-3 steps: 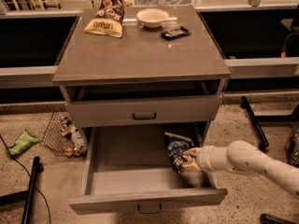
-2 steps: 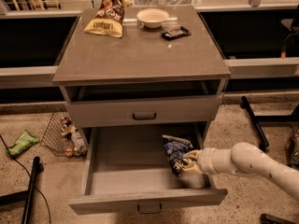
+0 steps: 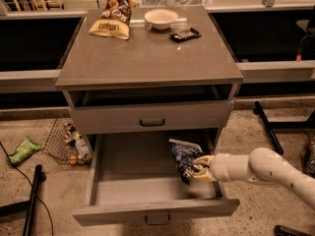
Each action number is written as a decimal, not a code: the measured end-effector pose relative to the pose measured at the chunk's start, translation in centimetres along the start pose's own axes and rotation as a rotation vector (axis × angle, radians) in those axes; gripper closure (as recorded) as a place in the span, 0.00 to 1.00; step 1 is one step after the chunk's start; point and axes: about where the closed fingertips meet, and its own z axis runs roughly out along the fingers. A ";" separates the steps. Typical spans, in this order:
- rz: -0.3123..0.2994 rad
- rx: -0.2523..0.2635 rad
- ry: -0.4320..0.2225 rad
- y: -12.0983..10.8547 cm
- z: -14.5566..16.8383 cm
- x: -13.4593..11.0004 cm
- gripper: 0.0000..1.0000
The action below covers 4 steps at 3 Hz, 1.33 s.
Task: Pick blue chip bag from middle drawer and place on counter
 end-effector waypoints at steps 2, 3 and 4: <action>-0.313 -0.070 -0.097 1.5 -7.8 -10.4 1.00; -0.455 -0.033 -0.023 1.3 -13.2 -15.4 1.00; -0.455 -0.033 -0.023 1.3 -13.2 -15.4 1.00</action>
Offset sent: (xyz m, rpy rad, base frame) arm -0.0609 0.0164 0.2092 -0.1265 -0.3262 0.3860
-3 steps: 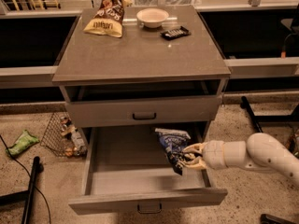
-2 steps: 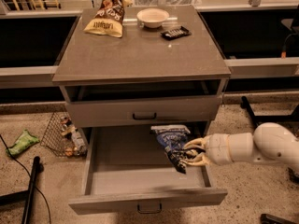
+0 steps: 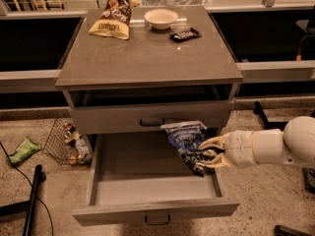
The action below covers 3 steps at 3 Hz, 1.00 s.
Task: Pick blue chip bag from middle drawer and place on counter
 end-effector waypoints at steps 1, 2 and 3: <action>-0.073 0.087 -0.002 -3.8 -2.7 -3.0 1.00; -0.192 0.199 0.010 -10.0 -6.4 -7.9 1.00; -0.289 0.250 0.020 -14.6 -8.0 -9.8 1.00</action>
Offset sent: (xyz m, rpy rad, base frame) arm 0.0579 0.0163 0.2498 0.0002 -0.4850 -0.0265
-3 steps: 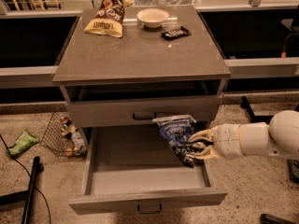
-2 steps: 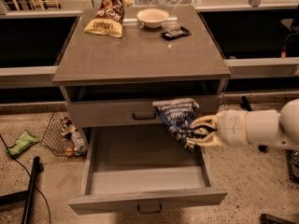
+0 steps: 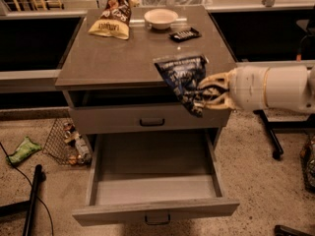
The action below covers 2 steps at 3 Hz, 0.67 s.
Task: Pick blue chip bag from middle drawer and place on counter
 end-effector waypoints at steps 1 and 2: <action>-0.004 0.011 0.000 -0.7 -0.2 0.0 1.00; 0.018 -0.009 0.027 -1.7 1.4 0.6 1.00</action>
Offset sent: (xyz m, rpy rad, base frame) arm 0.0508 0.0160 0.0047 -0.0401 0.0647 -0.0744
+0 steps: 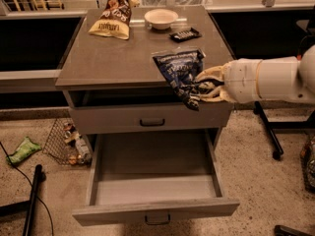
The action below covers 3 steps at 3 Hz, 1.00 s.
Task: Pick blue chip bag from middle drawer and place on counter
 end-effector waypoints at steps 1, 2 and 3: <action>0.019 -0.021 0.022 -3.1 2.9 1.7 1.00; 0.022 -0.008 0.026 -7.1 5.9 3.2 1.00; 0.048 0.022 0.039 -10.2 8.6 5.1 1.00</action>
Offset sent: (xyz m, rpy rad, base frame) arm 0.1570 0.0368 0.0326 -0.0004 0.0046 -0.0458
